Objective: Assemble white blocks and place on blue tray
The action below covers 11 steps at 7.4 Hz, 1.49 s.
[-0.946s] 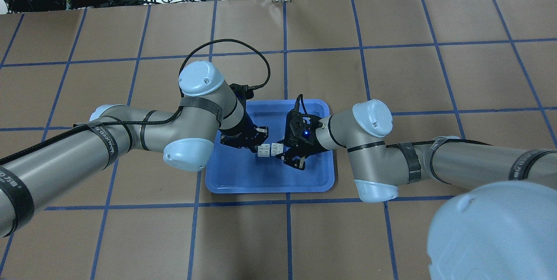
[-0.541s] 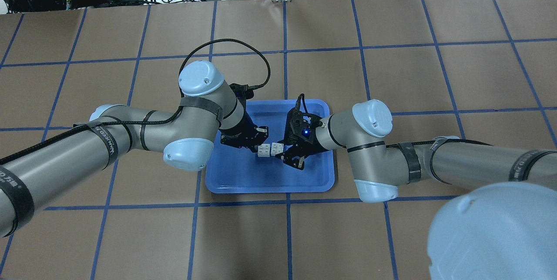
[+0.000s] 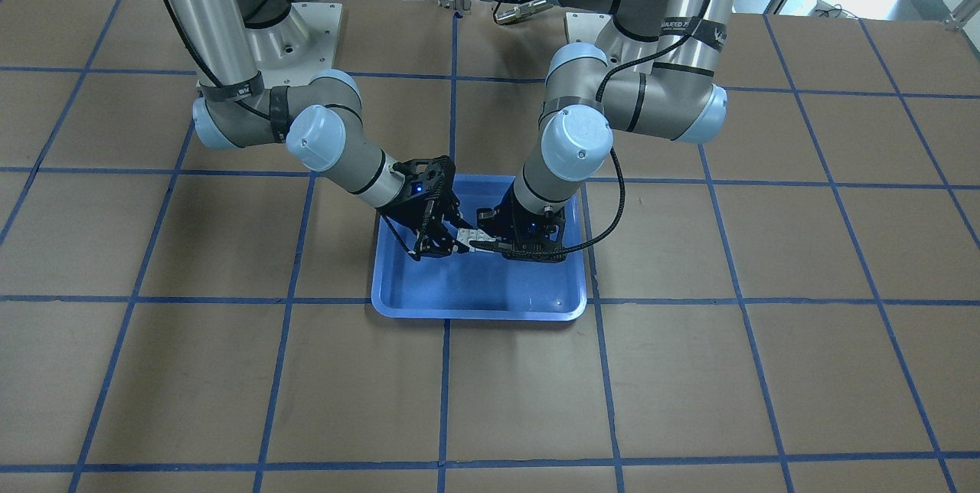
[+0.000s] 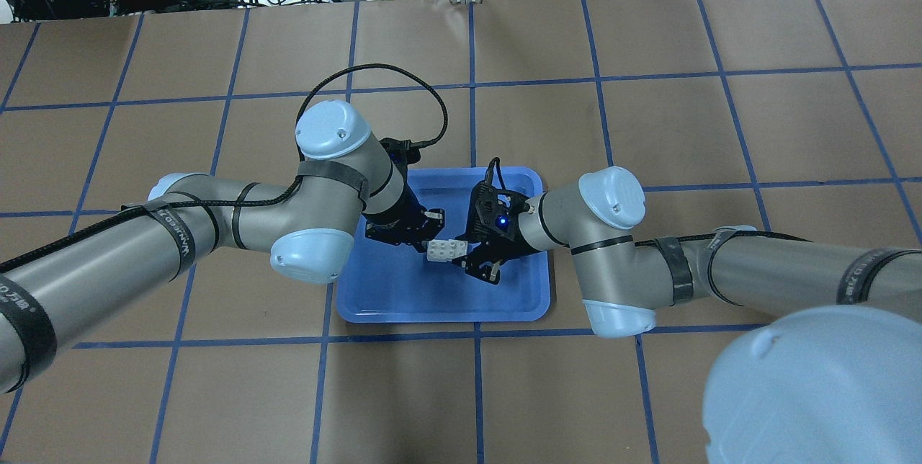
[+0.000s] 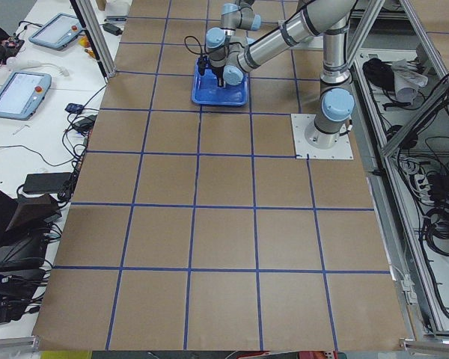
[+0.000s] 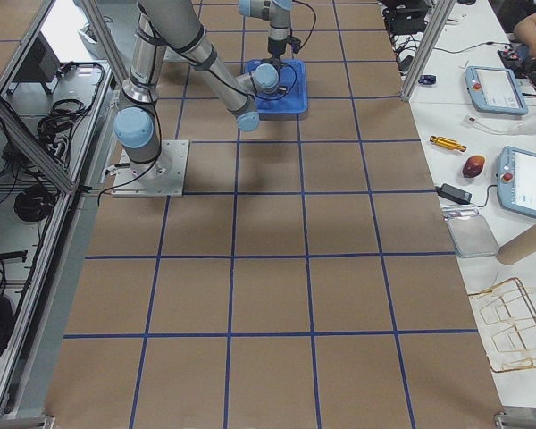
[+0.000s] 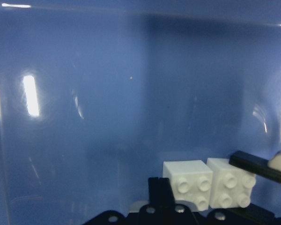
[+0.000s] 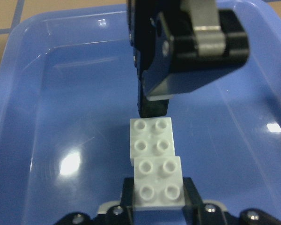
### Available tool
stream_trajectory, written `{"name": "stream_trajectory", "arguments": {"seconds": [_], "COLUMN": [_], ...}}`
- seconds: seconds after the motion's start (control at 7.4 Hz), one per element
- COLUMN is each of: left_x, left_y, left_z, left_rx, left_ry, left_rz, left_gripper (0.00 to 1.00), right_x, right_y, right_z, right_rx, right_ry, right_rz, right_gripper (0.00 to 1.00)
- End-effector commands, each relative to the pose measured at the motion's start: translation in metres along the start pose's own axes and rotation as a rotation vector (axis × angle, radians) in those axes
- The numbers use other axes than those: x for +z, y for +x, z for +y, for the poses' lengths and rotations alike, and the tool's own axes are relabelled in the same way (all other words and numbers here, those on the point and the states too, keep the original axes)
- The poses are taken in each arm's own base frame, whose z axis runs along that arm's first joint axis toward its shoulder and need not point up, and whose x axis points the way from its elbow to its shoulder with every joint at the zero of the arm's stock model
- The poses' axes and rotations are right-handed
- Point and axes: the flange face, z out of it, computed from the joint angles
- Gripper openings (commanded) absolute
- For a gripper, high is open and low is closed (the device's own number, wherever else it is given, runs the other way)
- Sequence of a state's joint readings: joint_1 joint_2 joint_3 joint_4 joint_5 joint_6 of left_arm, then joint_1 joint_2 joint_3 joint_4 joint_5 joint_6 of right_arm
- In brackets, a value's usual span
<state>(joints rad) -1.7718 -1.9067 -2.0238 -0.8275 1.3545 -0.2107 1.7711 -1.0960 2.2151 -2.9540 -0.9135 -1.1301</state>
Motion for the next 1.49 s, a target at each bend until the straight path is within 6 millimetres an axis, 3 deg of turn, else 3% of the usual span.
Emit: {"name": "stream_trajectory", "arguments": {"seconds": [0.0, 0.14, 0.68, 0.95, 1.08, 1.35], "left_x": [0.0, 0.0, -0.001, -0.004, -0.016, -0.04], "left_y": [0.0, 0.0, 0.0, 0.0, -0.001, -0.008], "left_z": [0.0, 0.0, -0.001, -0.003, -0.003, -0.014], "left_rx": [0.001, 0.001, 0.002, -0.004, -0.003, -0.021], "left_ry": [0.001, 0.003, 0.005, 0.014, 0.033, 0.068], "left_rz": [0.0, 0.001, 0.001, 0.002, 0.004, -0.002], "left_gripper": [0.0, 0.0, 0.0, 0.0, 0.0, 0.08], "right_x": [0.001, 0.001, -0.007, -0.038, -0.052, -0.089], "right_y": [-0.001, -0.001, 0.002, 0.007, 0.012, 0.043], "right_z": [-0.001, -0.001, -0.006, -0.023, -0.027, -0.026], "right_rx": [-0.002, -0.003, -0.012, -0.033, -0.023, 0.133], "right_ry": [0.002, 0.001, -0.005, 0.013, 0.015, 0.031], "right_rz": [-0.004, -0.003, 0.02, 0.085, 0.101, 0.164], "right_gripper": [0.86, 1.0, 1.0, 1.0, 1.0, 1.0]}}
